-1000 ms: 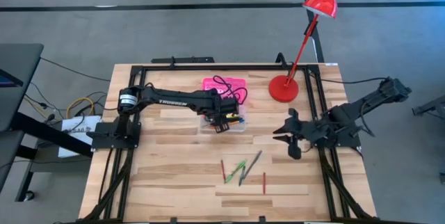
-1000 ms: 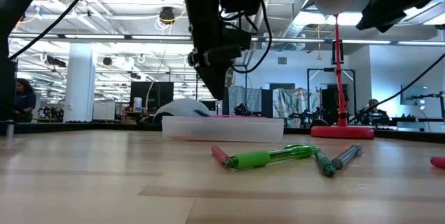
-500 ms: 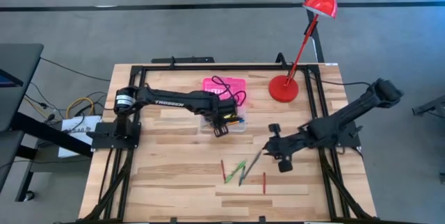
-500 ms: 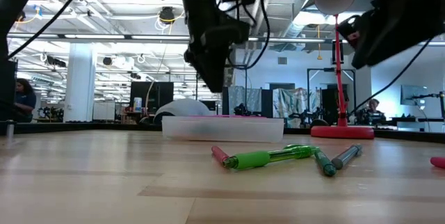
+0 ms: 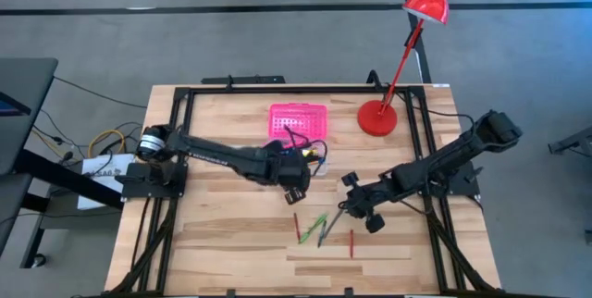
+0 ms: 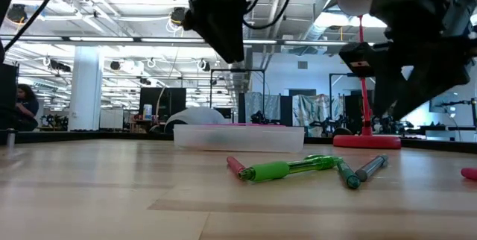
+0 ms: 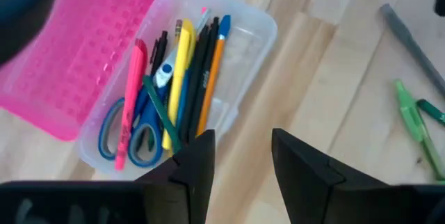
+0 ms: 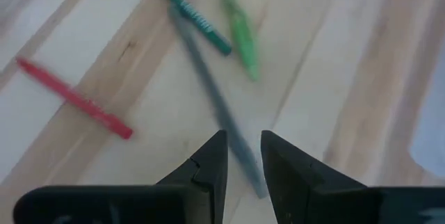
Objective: Pick & place school supplies into a supply box
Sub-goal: Put the gray pen into the pink supply box
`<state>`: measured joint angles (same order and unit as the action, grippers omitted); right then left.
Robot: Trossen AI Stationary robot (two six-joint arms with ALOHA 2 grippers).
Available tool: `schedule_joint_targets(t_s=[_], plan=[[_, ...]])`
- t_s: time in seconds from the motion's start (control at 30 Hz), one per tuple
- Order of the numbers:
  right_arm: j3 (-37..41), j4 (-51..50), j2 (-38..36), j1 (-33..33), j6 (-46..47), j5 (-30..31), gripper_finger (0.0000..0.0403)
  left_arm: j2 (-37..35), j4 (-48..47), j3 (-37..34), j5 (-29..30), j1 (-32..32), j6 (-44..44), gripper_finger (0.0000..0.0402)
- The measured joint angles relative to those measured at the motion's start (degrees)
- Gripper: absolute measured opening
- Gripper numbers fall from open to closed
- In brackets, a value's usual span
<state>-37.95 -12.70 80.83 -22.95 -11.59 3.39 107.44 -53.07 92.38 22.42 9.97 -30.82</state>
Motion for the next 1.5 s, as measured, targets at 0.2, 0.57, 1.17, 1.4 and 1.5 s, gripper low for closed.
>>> schedule_joint_targets(t_s=[0.2, 0.57, 1.17, 1.4, 1.5], plan=[[0.0, -0.2, 2.9, 0.0, -5.4, -2.4, 0.0082, 0.0, -0.7, 0.0, 7.2, 5.6, -9.2, 0.0138], [0.0, 0.1, 4.7, 1.8, -8.4, -2.0, 0.0082, 0.1, -5.3, 0.0, 15.3, 11.6, -24.6, 0.0138], [0.0, 2.1, 6.3, 5.3, -13.8, -6.5, 0.0082, 0.1, -6.6, 0.0, 17.8, 12.9, -28.5, 0.0138], [-0.3, 2.7, 12.6, 6.1, -12.5, -6.9, 0.0082, 0.1, -7.1, 0.0, 17.7, 13.2, -28.5, 0.0138], [-0.6, 2.8, 13.7, 6.2, -10.9, -7.0, 0.0082, 0.1, -7.9, 0.0, 17.7, 13.5, -29.0, 0.0138]])
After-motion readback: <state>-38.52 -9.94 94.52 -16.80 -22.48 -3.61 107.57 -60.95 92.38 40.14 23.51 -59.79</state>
